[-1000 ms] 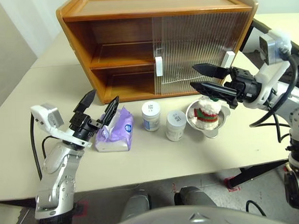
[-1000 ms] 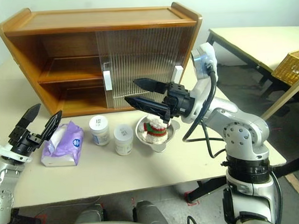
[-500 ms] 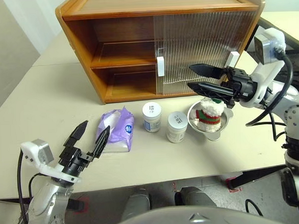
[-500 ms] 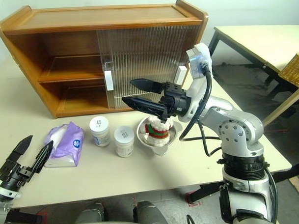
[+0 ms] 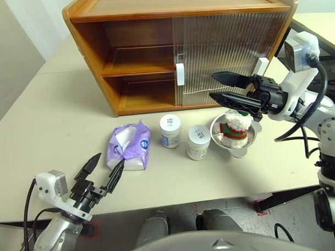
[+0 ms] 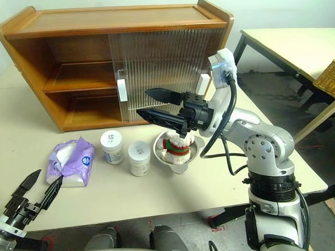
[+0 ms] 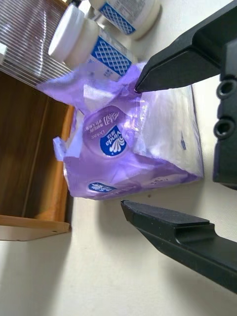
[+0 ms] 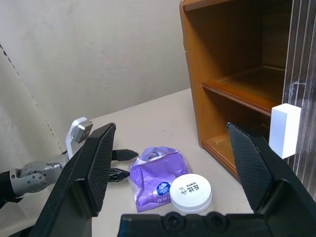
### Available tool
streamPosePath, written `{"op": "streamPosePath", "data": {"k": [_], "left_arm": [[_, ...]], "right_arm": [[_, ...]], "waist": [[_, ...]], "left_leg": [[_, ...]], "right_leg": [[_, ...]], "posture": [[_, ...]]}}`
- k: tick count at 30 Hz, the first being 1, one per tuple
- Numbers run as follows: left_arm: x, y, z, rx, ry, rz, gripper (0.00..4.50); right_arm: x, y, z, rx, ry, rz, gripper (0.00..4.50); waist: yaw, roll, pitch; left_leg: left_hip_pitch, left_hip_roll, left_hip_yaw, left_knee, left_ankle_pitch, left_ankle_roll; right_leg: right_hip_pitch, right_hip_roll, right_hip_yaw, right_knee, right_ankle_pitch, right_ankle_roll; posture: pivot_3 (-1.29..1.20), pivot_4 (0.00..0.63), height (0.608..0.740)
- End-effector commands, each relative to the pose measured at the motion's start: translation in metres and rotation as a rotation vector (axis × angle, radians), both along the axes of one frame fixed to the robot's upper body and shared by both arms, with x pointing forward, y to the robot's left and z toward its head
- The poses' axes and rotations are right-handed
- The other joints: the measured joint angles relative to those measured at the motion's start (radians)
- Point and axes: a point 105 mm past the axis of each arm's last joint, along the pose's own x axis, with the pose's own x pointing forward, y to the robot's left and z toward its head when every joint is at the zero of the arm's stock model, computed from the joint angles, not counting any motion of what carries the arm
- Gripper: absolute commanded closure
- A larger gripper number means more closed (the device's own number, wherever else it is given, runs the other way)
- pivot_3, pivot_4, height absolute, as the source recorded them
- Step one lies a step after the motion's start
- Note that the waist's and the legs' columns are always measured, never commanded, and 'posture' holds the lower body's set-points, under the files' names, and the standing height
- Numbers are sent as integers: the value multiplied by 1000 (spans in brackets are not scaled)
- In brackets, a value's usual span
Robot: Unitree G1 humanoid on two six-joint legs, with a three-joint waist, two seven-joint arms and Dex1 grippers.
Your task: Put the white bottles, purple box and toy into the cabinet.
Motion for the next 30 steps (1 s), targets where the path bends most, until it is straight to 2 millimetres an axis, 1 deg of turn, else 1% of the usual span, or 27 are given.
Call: {"op": "streamPosePath", "data": {"k": [1, 3, 8, 9, 12, 15, 22, 23, 26, 30], "left_arm": [[4, -1, -20, 7, 48, 2, 17], [7, -3, -24, 10, 51, -1, 17], [14, -10, -28, 17, 61, -35, 17], [14, -10, -30, 23, 71, -35, 204], [14, -9, -30, 25, 71, -33, 965], [16, -7, -28, 29, 70, -33, 2058], [22, -3, -17, 34, 38, -23, 4360], [24, -3, -13, 33, 26, -20, 4492], [30, -4, -2, 28, -2, -14, 4492], [47, -8, 30, -5, -82, -11, 4492]], "right_arm": [[-2, -1, 5, -4, -24, -5, 0], [-2, -1, 6, -3, -26, -7, 0], [-3, -1, 6, -1, -30, -16, 0], [-3, -1, 6, -1, -30, -17, 0], [-4, -1, 6, -1, -31, -17, 0], [-3, -2, 6, -1, -32, -19, 0], [-2, 0, 6, 1, -33, -17, 0], [-2, 0, 6, 1, -33, -17, 0], [-1, 0, 6, 2, -34, -16, 0], [0, 1, 6, 5, -34, -12, 0]], "waist": [[0, 0, 0], [-2, 1, 0], [-2, 0, -1], [-2, 0, -1], [-3, 0, -1], [-3, 0, -1], [-3, 0, -1], [-3, 0, -1], [-3, 0, -1], [-2, 0, -1]], "left_leg": [[0, 0, 0, 0, 0, 0], [0, 0, 0, 0, 0, 0], [0, 0, 1, 0, 0, 0], [0, 0, 1, 0, 0, 1], [0, 0, 1, 1, 0, 1], [0, 0, 1, 1, 0, 1], [1, 0, 1, 0, 0, 1], [0, 0, 1, 0, 0, 1], [0, 0, 1, 1, 0, 1], [1, -2, 1, 1, 1, 1]], "right_leg": [[0, 0, 0, 0, 0, 0], [0, 0, 0, 0, 0, 0], [0, 0, 0, 0, 0, 0], [0, 0, 0, 0, 0, 0], [0, 0, 1, 0, 0, 0], [0, 1, 1, 0, 0, 0], [0, 1, 1, 0, 0, 0], [0, 1, 1, 0, 0, 0], [0, 1, 1, 0, 0, 0], [1, 2, 0, 1, 1, 0]], "posture": [[-34, 49, 740], [-34, 49, 740], [-48, 50, 740], [-49, 50, 740], [-49, 50, 740], [-49, 50, 740], [-40, 50, 740], [-37, 49, 740], [-35, 49, 740], [-33, 47, 740]]}}
